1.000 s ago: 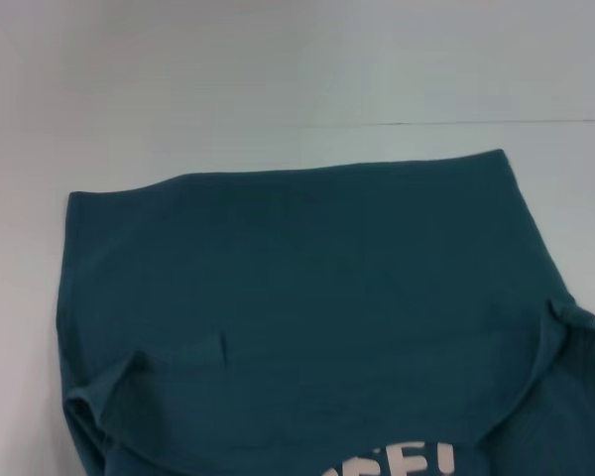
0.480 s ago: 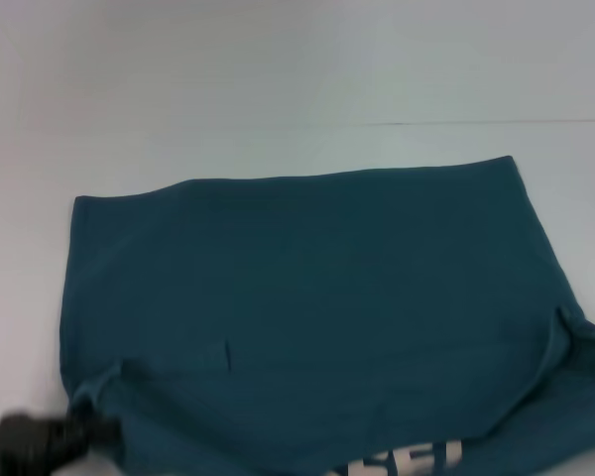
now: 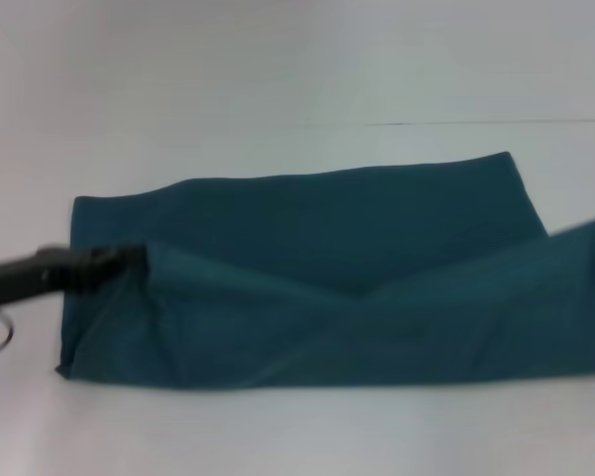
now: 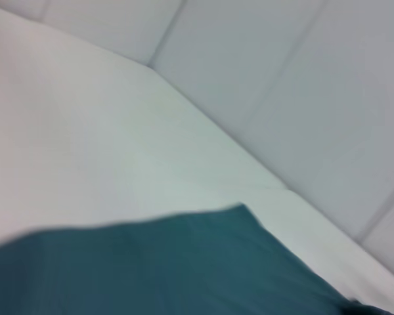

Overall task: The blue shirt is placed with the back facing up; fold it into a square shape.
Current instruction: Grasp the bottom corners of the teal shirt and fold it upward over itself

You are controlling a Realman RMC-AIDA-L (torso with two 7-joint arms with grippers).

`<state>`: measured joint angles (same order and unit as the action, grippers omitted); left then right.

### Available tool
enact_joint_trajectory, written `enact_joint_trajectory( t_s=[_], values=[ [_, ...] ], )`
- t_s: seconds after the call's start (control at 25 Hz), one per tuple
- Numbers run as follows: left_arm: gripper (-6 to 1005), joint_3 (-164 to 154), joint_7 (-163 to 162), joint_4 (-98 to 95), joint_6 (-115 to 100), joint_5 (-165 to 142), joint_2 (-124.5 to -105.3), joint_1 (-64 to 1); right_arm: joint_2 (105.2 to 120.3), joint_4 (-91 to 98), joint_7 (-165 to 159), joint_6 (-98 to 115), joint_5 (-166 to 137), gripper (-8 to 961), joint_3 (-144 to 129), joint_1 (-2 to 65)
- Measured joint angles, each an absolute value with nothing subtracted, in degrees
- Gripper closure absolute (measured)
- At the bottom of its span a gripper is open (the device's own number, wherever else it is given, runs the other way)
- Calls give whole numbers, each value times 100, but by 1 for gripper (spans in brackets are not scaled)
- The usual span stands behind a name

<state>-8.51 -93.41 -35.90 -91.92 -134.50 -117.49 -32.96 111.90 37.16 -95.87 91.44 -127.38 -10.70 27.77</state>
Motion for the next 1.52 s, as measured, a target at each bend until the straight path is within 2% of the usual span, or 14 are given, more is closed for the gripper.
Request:
enact_joint_trajectory(
  t_s=[0.36,0.6,0.8,1.24,1.52],
  values=[
    [983,-1021,-9400,-3141,-6773,-13301,-11858,-4040,11185,2893,-9563,6894,-12738,921,-1344,3711],
    [983,-1289,-9238,-3082,-5364,-13119,-12113,-4230,11337,2391,-9252,5335,-12728,921,-1638,4175],
    [983,-1503,-9073,-3075,-4613,-12752,-12217,-4296,11425,2204,-8845,4686,-12544,921,-1668,4403],
    [982,-1916,-8623,-3008,-4060,-11987,-12261,-4353,11462,2089,-8505,4286,-12162,920,-1711,4582],
    [982,-1960,-8548,-3063,-3925,-11863,-12252,-4449,11435,2086,-8498,4132,-12146,920,-1750,4756]
  ],
)
